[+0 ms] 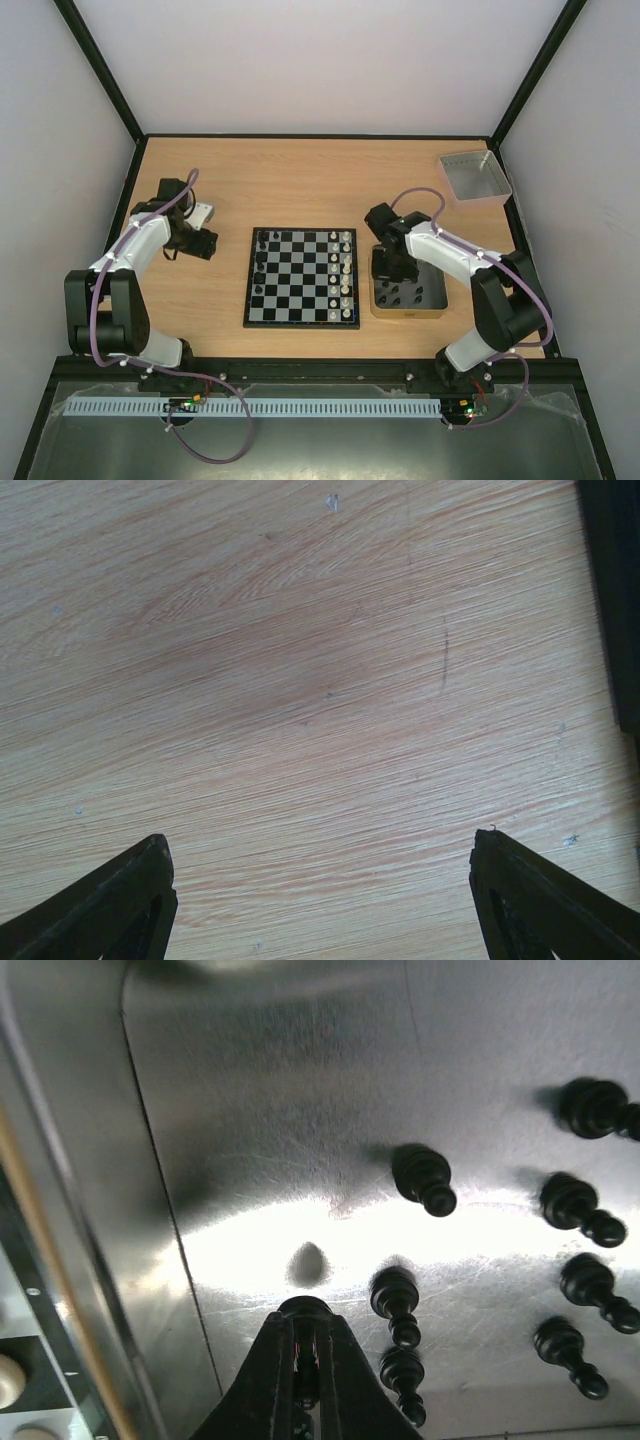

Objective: Set up the chess pieces on the board
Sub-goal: Pick up the chess piece from the storage box, then place the chess piece on the chessboard.

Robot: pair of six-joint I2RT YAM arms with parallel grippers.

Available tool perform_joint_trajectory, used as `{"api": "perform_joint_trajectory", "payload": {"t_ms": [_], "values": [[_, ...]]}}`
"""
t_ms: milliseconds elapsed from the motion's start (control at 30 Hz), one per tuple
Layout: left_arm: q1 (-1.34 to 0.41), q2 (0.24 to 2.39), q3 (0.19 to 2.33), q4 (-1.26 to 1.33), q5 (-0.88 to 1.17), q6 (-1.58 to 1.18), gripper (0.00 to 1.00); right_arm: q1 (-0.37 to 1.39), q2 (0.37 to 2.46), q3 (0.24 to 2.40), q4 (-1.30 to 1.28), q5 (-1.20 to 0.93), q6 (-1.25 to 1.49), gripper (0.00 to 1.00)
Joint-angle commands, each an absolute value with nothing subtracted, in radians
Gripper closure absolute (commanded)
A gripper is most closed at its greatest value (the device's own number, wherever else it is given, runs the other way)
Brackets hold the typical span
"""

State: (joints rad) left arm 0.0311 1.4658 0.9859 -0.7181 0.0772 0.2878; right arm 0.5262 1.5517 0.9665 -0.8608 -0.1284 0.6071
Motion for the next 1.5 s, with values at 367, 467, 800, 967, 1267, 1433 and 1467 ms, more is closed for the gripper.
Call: {"api": "perform_joint_trajectory", "payload": {"t_ms": [367,467,800,967,1267,1433,1467], "values": [[0.034,1.457,0.976,-0.707,0.090,0.304,0.20,0.585,1.546,1.398,-1.218,-0.059,0.586,0.98],[0.055,1.454,0.976,-0.706,0.104,0.312,0.20,0.709,1.599,1.535,-1.281,-0.051,0.624,0.98],[0.149,1.462,0.984,-0.701,0.110,0.342,0.19,1.065,1.884,1.888,-1.287,-0.128,0.720,0.98],[0.197,1.471,0.989,-0.692,0.111,0.336,0.19,1.154,2.040,2.046,-1.288,-0.147,0.714,0.98],[0.275,1.477,0.982,-0.689,0.134,0.344,0.19,1.207,2.186,2.142,-1.285,-0.103,0.692,0.98],[0.293,1.465,0.975,-0.690,0.140,0.346,0.19,1.207,2.236,2.165,-1.283,-0.038,0.685,0.98],[0.295,1.463,0.972,-0.691,0.140,0.348,0.19,1.207,2.245,2.166,-1.280,-0.041,0.682,0.98]]}}
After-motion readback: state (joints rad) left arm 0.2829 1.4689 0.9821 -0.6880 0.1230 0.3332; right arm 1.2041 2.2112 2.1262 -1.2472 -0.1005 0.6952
